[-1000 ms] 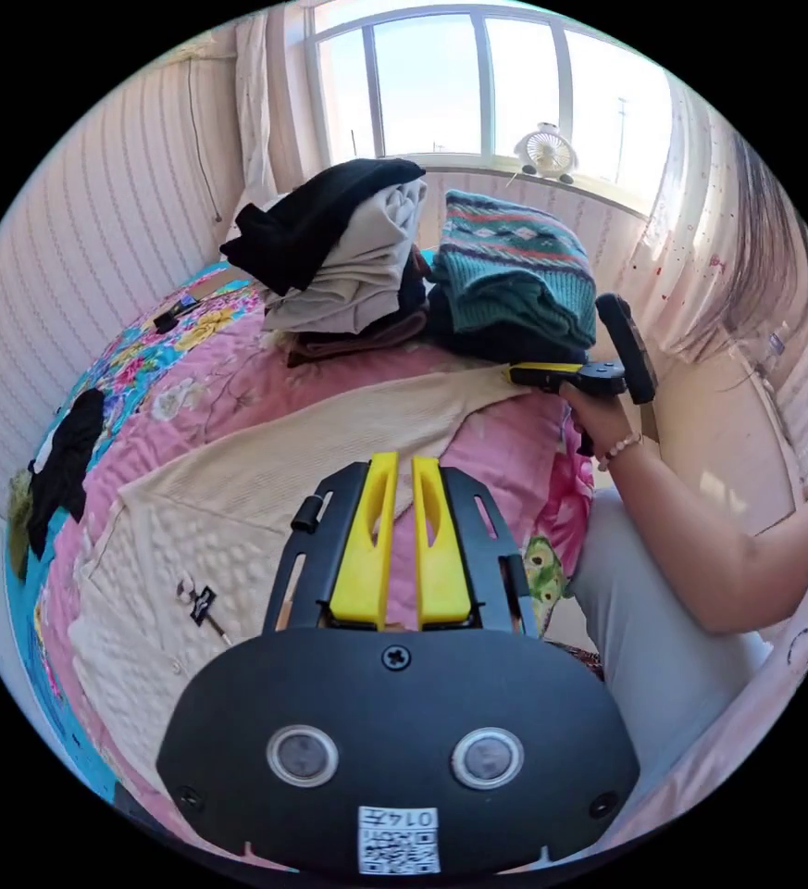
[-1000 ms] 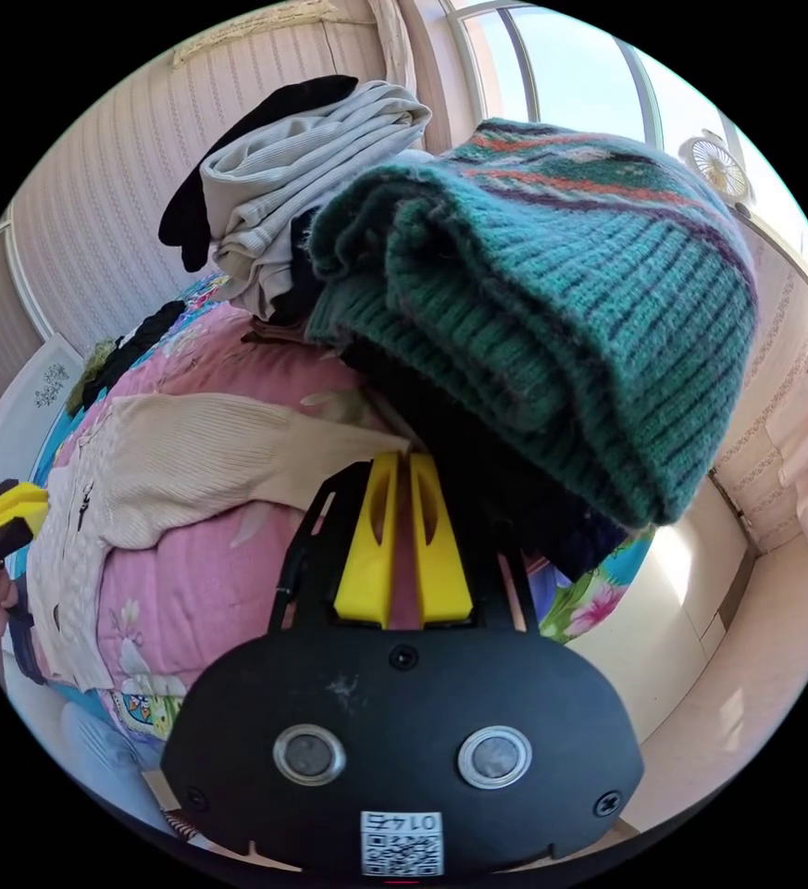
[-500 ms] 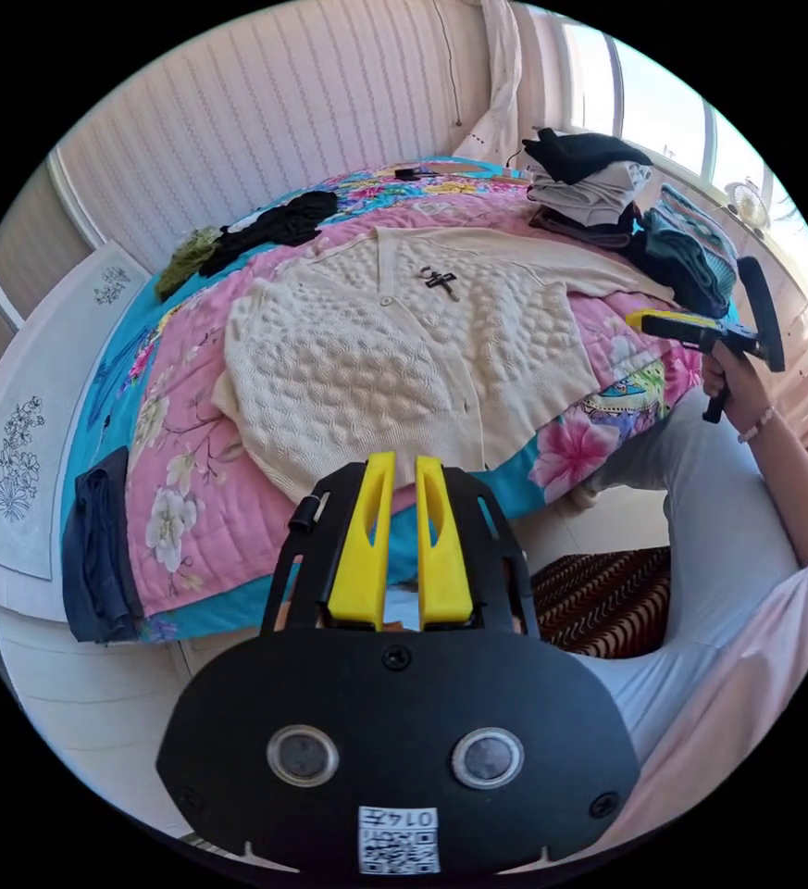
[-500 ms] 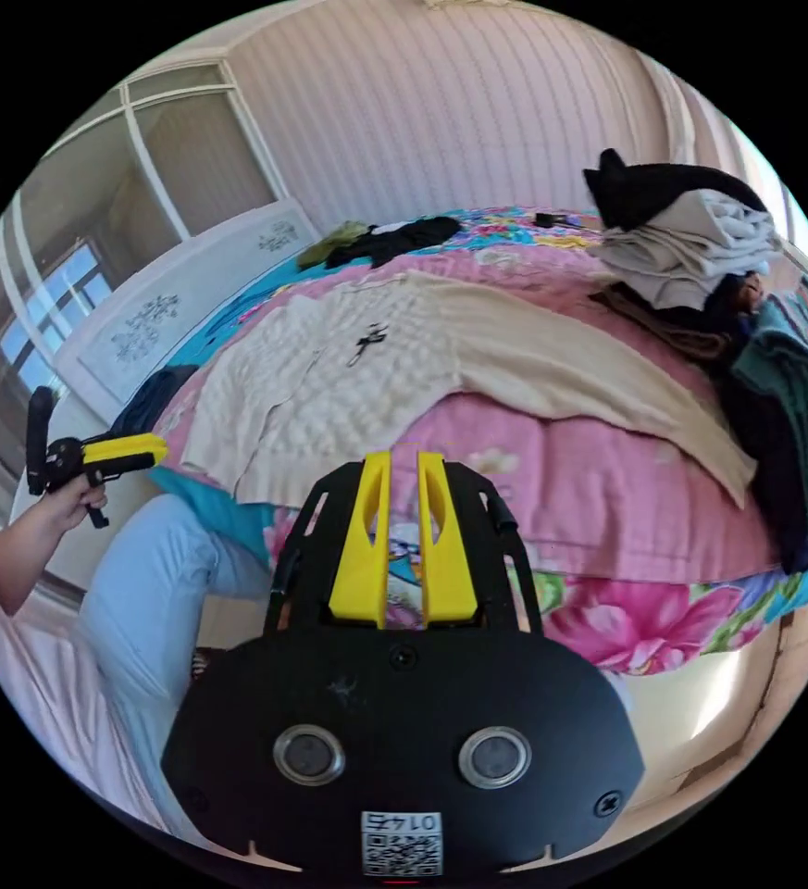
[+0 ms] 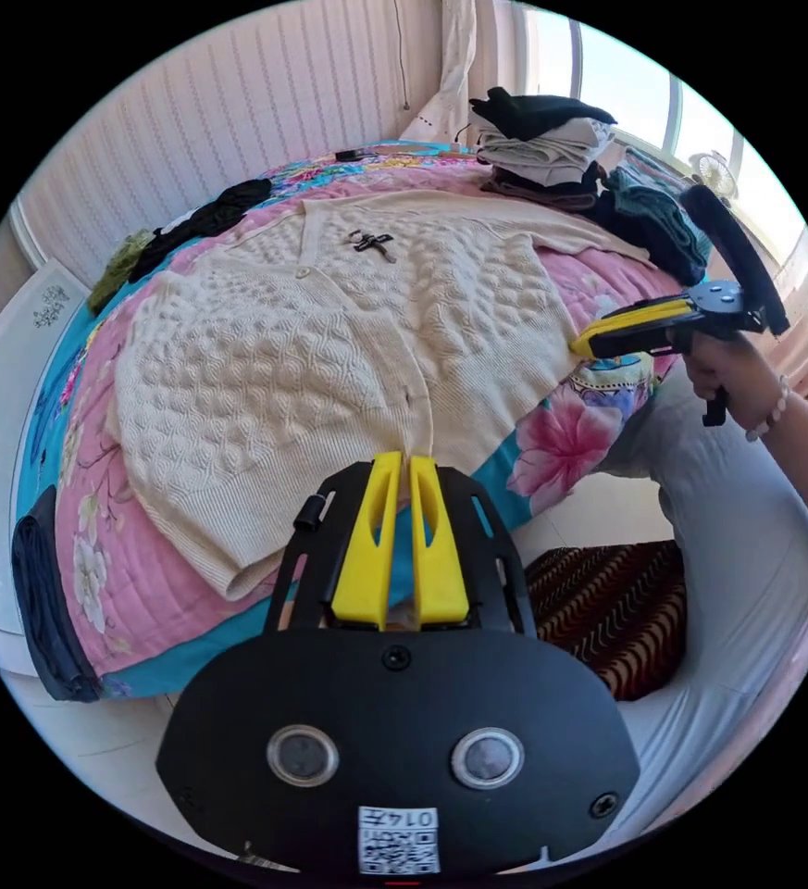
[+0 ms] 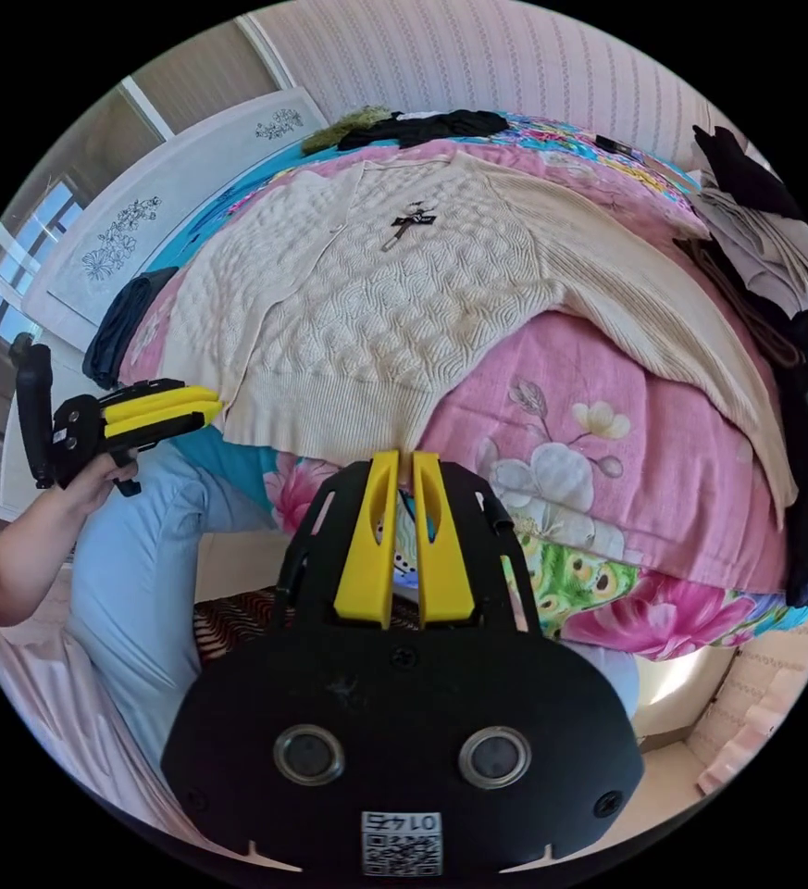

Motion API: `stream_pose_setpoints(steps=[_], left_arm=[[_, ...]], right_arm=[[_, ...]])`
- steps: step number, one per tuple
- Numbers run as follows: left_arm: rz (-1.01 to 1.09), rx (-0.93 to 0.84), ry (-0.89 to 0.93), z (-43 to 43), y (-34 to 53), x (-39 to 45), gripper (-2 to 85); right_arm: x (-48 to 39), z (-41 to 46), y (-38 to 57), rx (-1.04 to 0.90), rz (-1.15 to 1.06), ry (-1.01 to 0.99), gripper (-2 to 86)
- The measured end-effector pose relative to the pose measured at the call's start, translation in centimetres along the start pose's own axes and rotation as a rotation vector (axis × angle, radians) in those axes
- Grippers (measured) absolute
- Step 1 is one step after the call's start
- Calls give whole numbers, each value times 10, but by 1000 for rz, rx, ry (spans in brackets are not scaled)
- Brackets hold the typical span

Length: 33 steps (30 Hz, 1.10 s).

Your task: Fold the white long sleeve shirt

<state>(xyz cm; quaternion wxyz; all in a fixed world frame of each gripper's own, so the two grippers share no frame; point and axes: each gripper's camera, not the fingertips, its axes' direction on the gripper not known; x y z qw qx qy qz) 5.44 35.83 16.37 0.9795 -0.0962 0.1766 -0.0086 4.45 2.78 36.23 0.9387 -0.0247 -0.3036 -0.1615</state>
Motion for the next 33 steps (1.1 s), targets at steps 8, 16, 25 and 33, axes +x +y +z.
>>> stream_pose_setpoints(steps=[8, 16, 25, 33], left_arm=[[-383, 242, -86, -102, 78, -155, -4], [-651, 304, -55, -95, 83, -308, 77], [-518, 372, 242, -92, 66, -335, -8], [-298, 339, 310, -89, 23, -259, -10]], right_arm=[[-68, -9, -59, -62, -145, 173, 0], [-246, 3, -245, 104, -561, -6, 33], [-350, 59, -384, -75, -736, -25, 48], [-332, 77, -404, -67, -623, -66, 71]])
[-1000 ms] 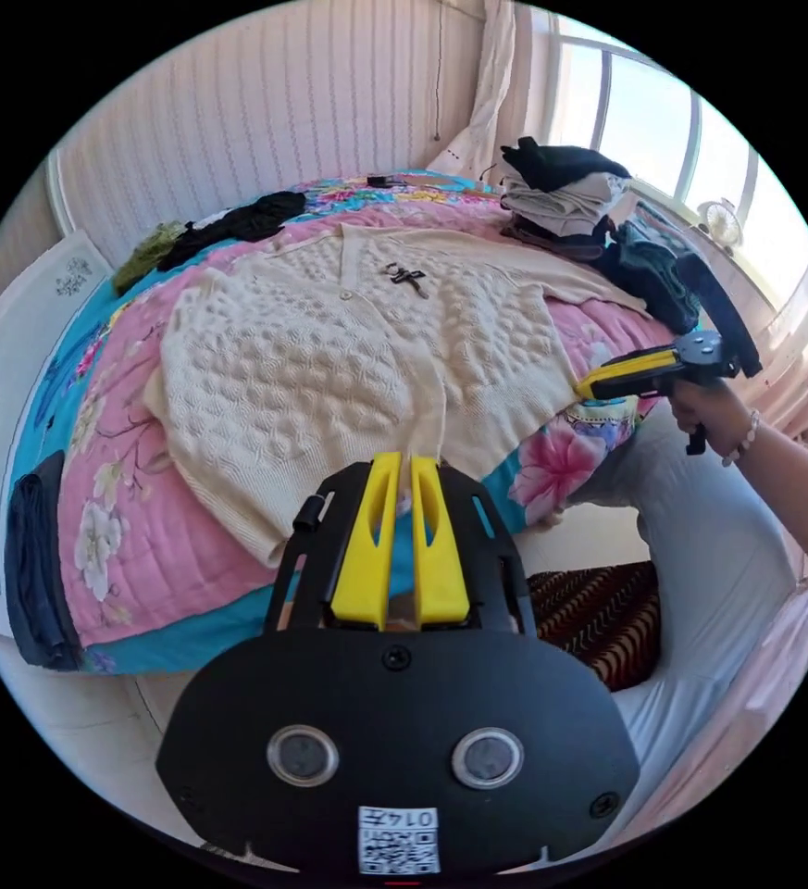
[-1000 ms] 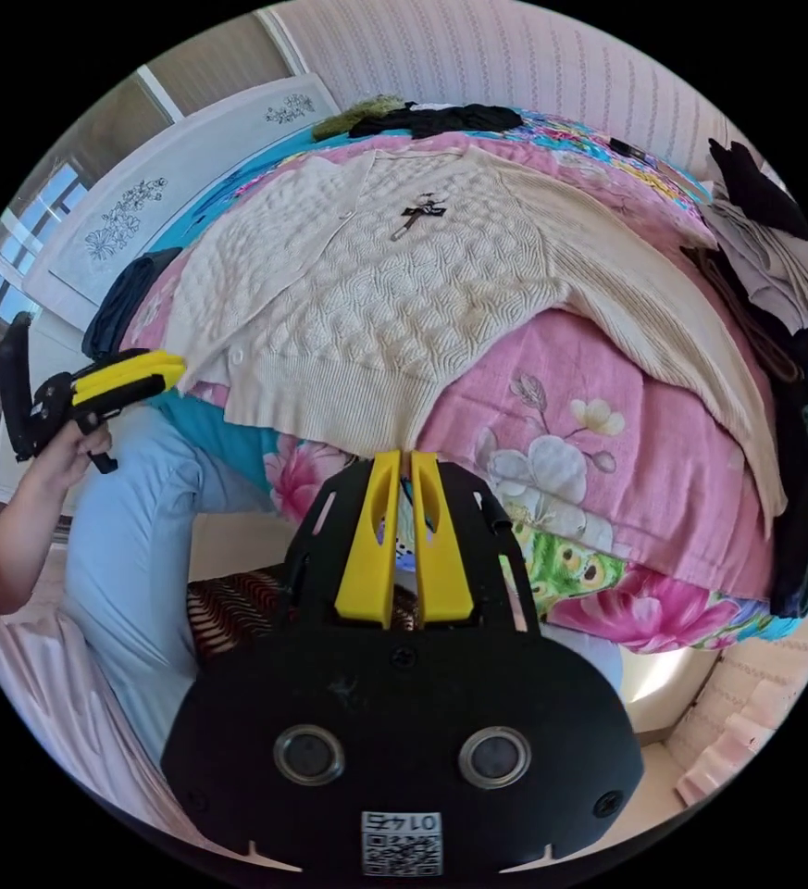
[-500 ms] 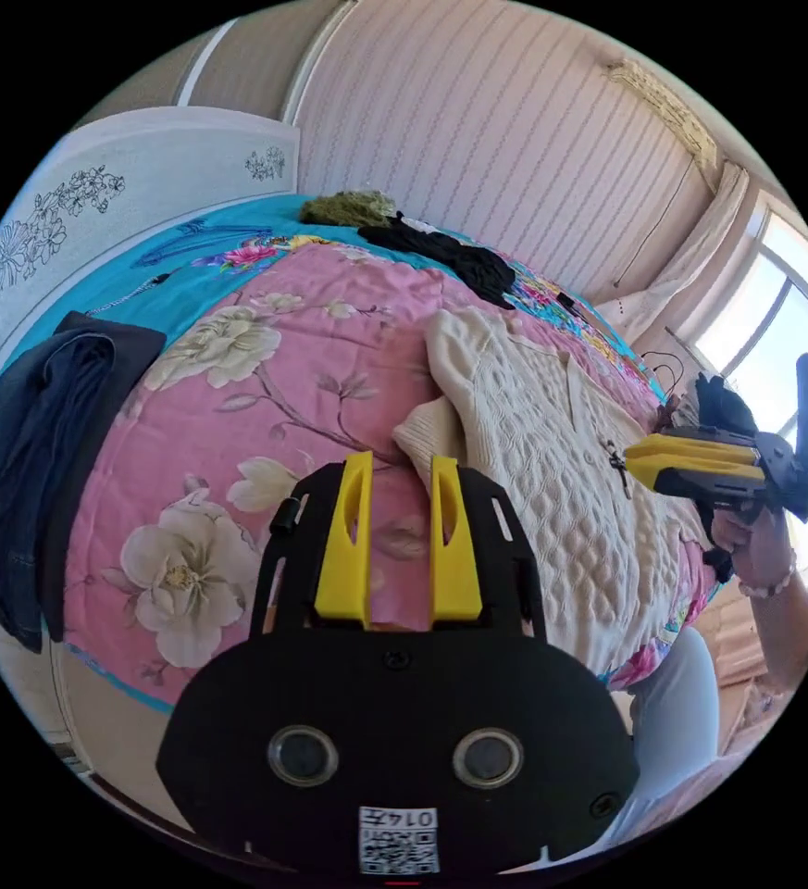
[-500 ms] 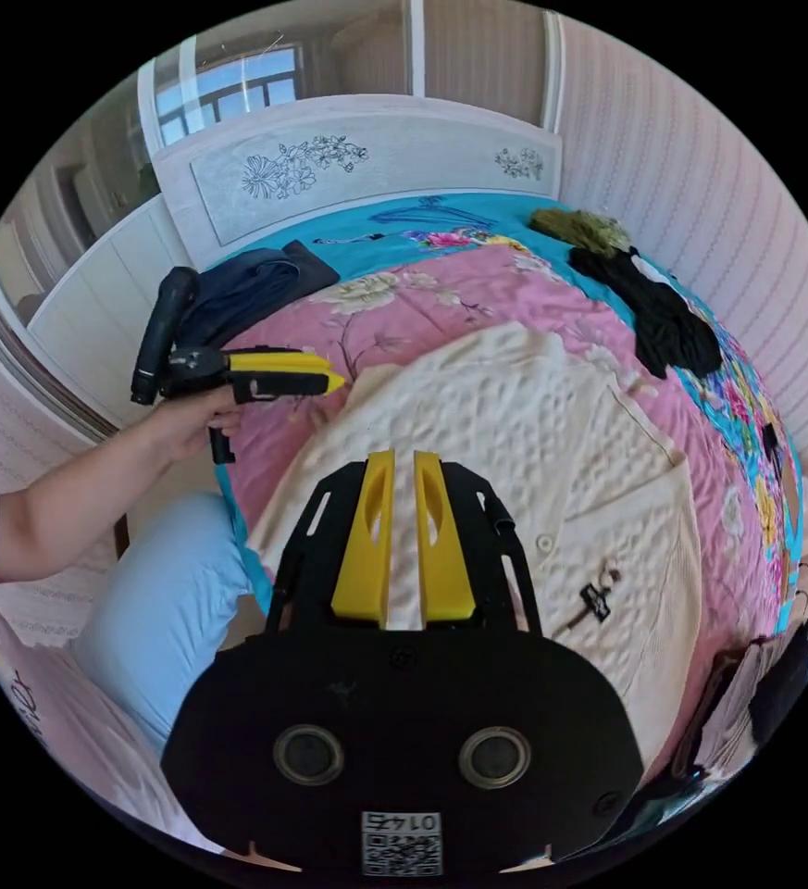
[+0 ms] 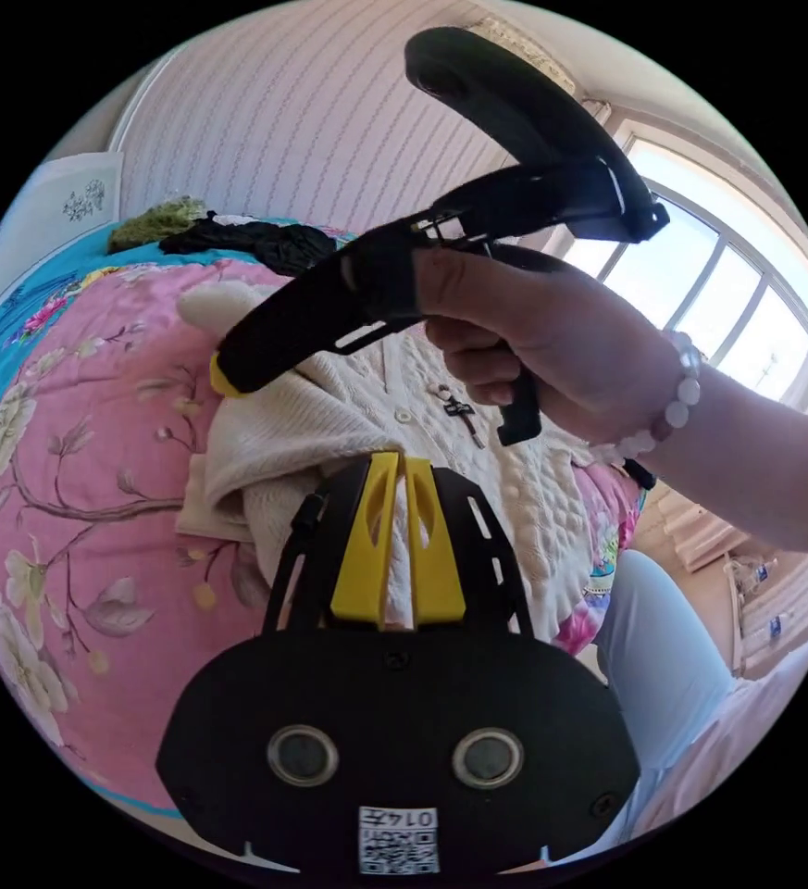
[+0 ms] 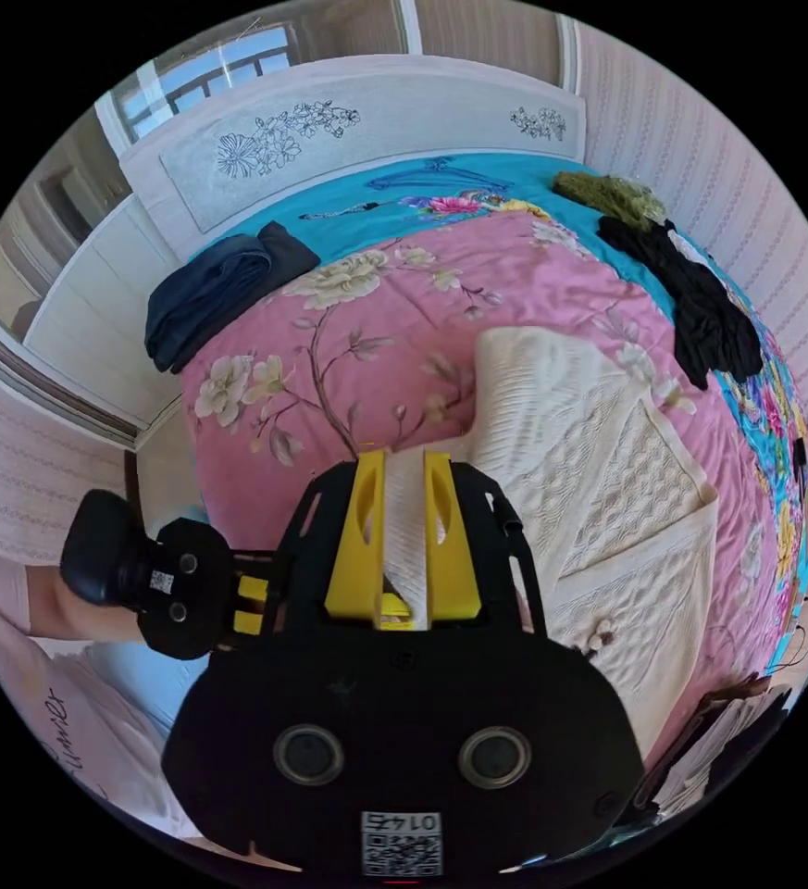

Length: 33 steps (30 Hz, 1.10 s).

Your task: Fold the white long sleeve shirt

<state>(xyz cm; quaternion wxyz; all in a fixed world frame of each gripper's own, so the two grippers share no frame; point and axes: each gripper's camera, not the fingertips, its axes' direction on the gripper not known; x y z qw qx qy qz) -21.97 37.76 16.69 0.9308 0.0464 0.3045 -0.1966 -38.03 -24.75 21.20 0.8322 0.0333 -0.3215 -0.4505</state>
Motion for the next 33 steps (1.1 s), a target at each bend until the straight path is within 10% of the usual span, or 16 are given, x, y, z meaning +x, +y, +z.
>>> stream_pose_setpoints(steps=[23, 33], left_arm=[[-122, -161, -273, -49, 4, -70, -5], [-135, 226, -483, -224, 16, -84, -10]], right_arm=[[50, 26, 57, -9, 150, -4, 7], [21, -17, 22, 230, 38, -108, 5]])
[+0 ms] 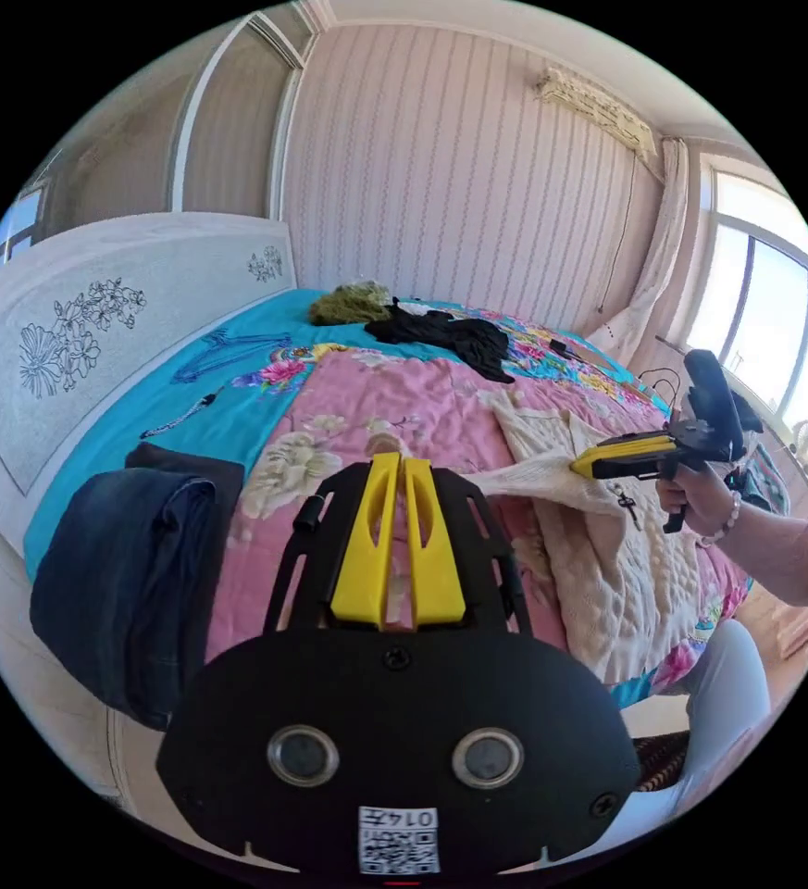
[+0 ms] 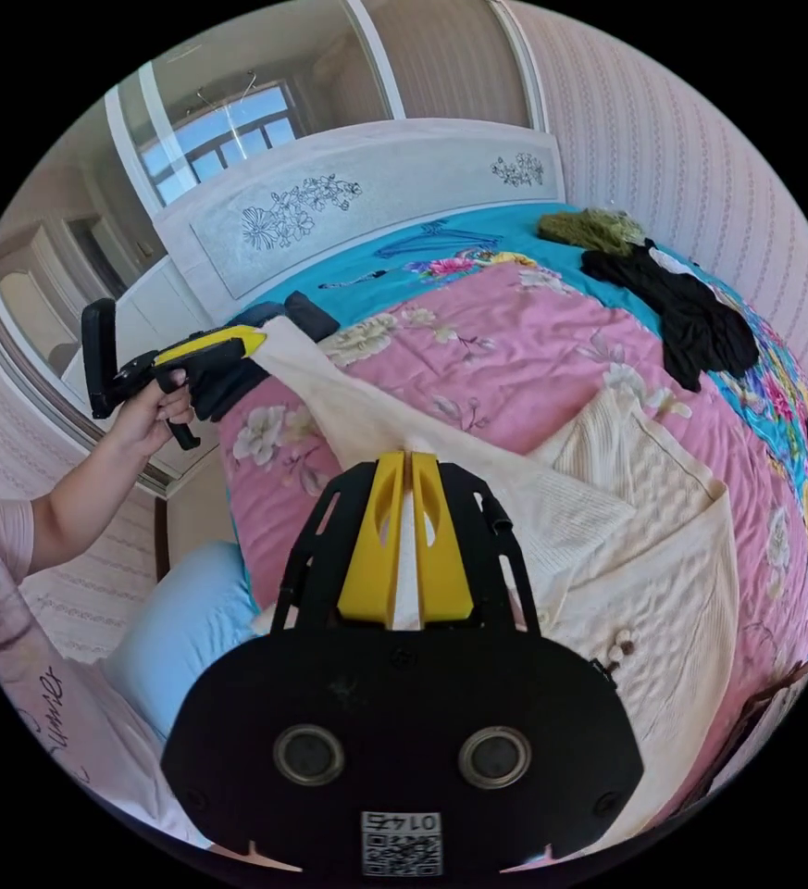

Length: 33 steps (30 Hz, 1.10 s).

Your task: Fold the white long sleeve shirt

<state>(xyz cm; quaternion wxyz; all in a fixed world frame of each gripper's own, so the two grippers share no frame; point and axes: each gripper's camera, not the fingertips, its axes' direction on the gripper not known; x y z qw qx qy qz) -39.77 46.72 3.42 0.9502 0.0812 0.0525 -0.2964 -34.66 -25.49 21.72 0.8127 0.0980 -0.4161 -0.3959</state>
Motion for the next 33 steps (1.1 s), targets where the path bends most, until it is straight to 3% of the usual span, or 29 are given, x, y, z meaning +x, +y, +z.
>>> stream_pose_setpoints(steps=[3, 8, 13, 16, 20, 23, 27, 33], left_arm=[[-37, 86, -118, -48, -8, -37, -10], [-73, 60, -333, -74, -4, -81, -10], [-146, -172, -359, -33, 27, -115, -5], [-184, -264, -389, -13, 48, -117, 1], [-211, -153, -432, -41, 56, -105, -3], [-148, -73, -358, -69, 63, -72, -8], [36, -251, -88, -45, 94, 8, -10], [135, -326, 141, -8, 140, 123, -7]], right_arm=[[-23, 15, -30, 58, -46, -134, 5], [-76, 69, -71, 45, -95, -197, 8], [-99, 144, -66, -159, -83, -113, 28], [-91, 136, -46, -161, -69, -154, 50], [-71, 73, 3, -33, -102, -163, 55], [-41, 11, 76, 40, -25, -107, 56], [-8, -55, 209, 14, 233, 95, 57], [-11, -104, 364, -80, 586, 265, 63]])
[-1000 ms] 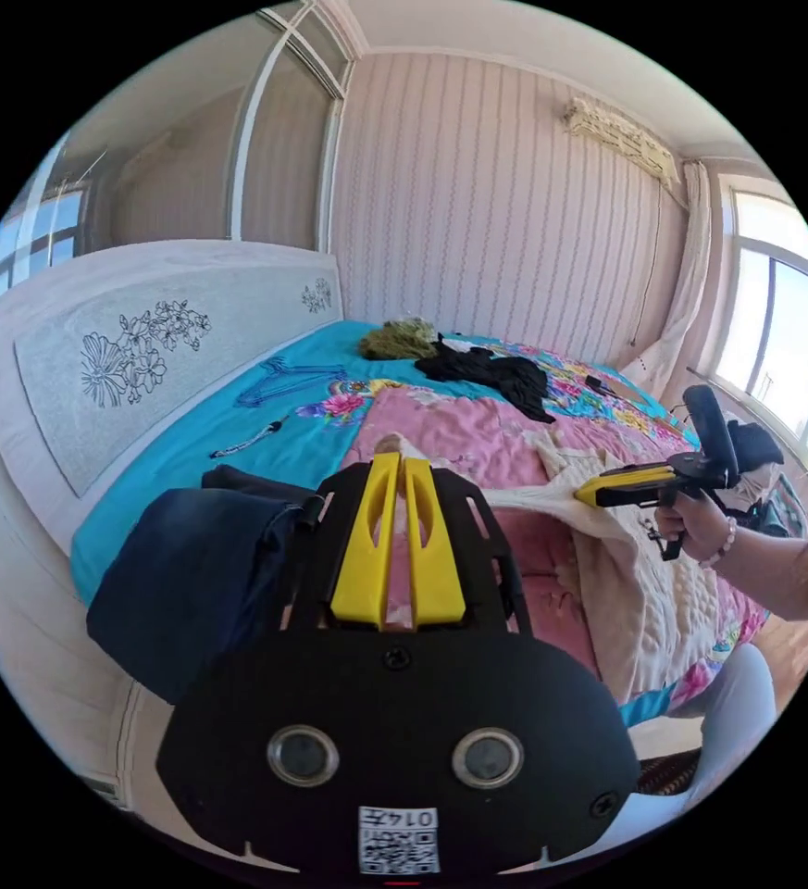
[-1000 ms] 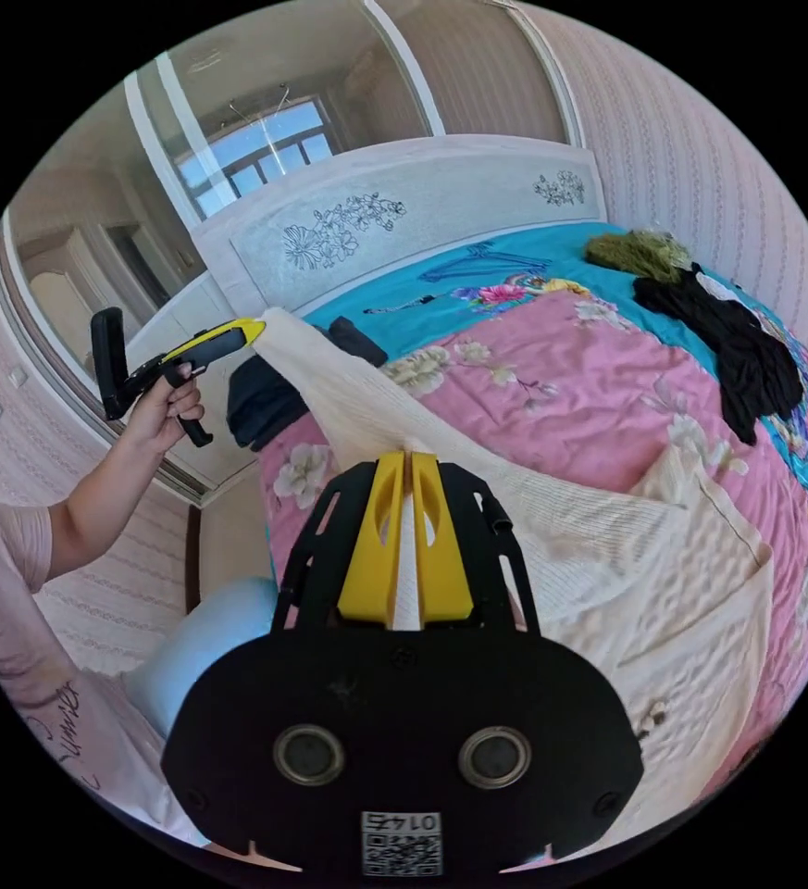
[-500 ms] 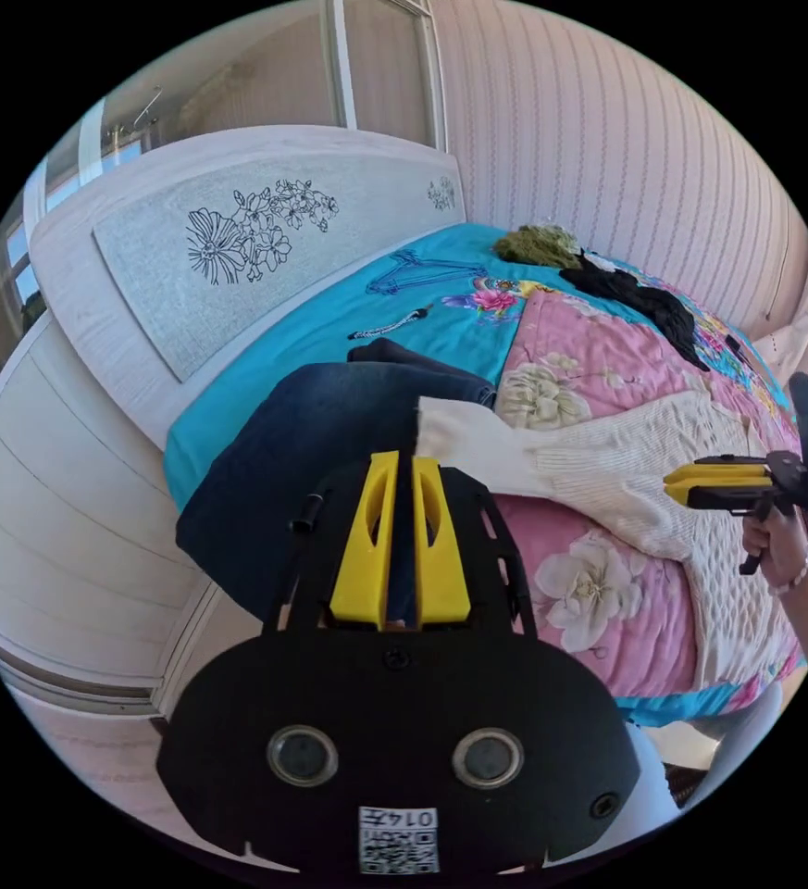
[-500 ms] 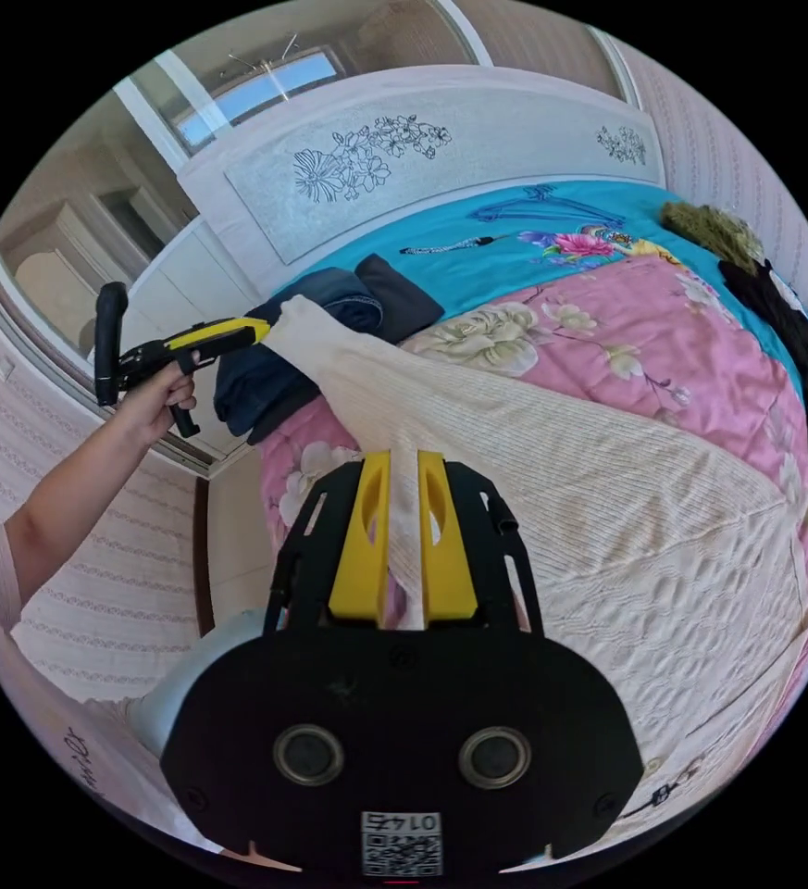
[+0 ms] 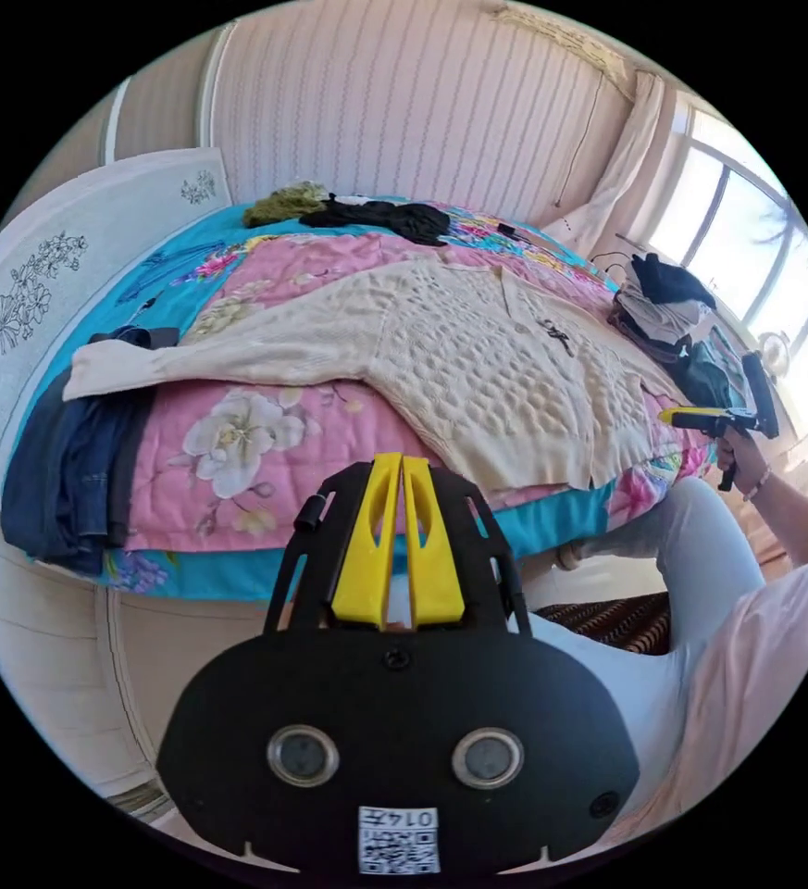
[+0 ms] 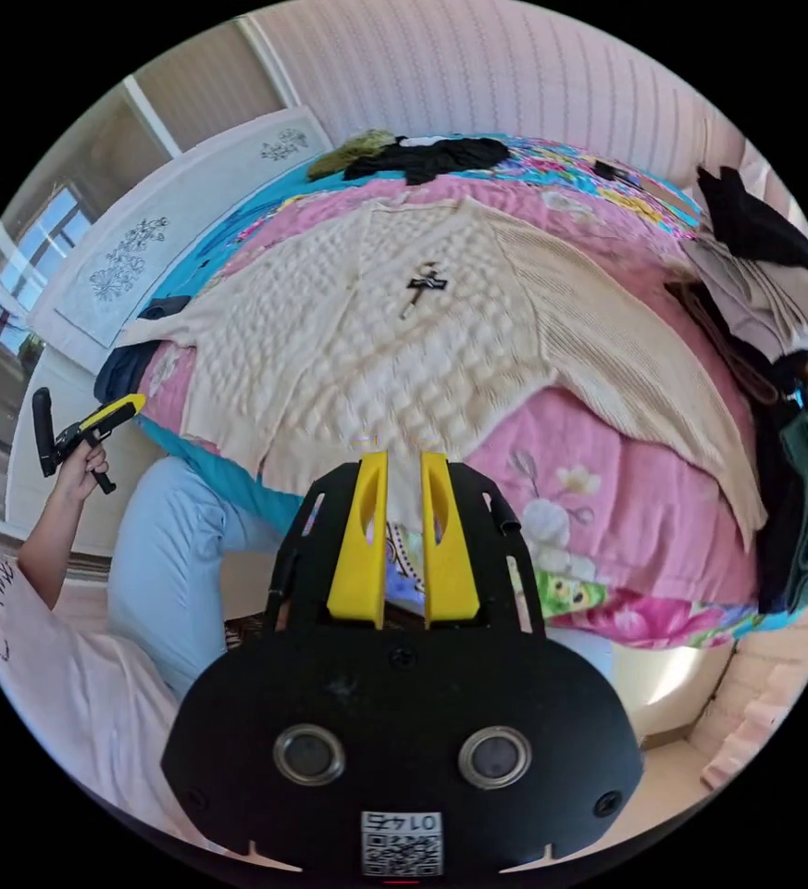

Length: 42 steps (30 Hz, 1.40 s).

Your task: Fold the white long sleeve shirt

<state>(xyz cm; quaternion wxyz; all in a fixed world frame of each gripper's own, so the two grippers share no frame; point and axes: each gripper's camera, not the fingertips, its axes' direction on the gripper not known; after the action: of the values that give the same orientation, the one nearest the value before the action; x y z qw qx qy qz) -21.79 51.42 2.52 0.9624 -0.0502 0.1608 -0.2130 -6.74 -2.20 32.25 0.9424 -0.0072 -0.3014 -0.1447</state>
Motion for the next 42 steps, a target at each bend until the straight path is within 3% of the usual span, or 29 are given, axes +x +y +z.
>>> stream_pose_setpoints(steps=[6, 9, 15, 21, 24, 27, 29, 34, 37, 42], left_arm=[[335, -71, 103, 47, -16, 133, 19], [400, -139, 55, 89, -20, 175, 41], [438, -230, 14, 129, -29, 201, 12], [471, -191, 28, 103, -32, 217, -9], [487, -159, 5, 97, -37, 225, -10], [440, -156, 52, 101, -45, 226, -10], [404, -152, 79, 103, -50, 225, -10], [306, -116, 159, 105, -63, 222, -10], [287, -125, 195, 113, -67, 224, -10], [321, -151, 224, 129, -69, 239, -10]], right_arm=[[11, 8, 45, -10, 30, -8, 76], [11, 23, 52, -35, 38, -28, 80], [11, 39, 74, -27, 21, 4, 48], [22, 25, 98, -16, 33, -94, 12], [13, 15, 107, -12, -5, 16, 11], [-30, -8, 118, 188, -162, 134, 13], [-58, 2, 117, 141, -270, 176, 20], [-106, 46, 121, 21, -431, 19, 84], [-106, 72, 119, -47, -430, 72, 61], [-103, 45, 126, 40, -443, 15, 20]])
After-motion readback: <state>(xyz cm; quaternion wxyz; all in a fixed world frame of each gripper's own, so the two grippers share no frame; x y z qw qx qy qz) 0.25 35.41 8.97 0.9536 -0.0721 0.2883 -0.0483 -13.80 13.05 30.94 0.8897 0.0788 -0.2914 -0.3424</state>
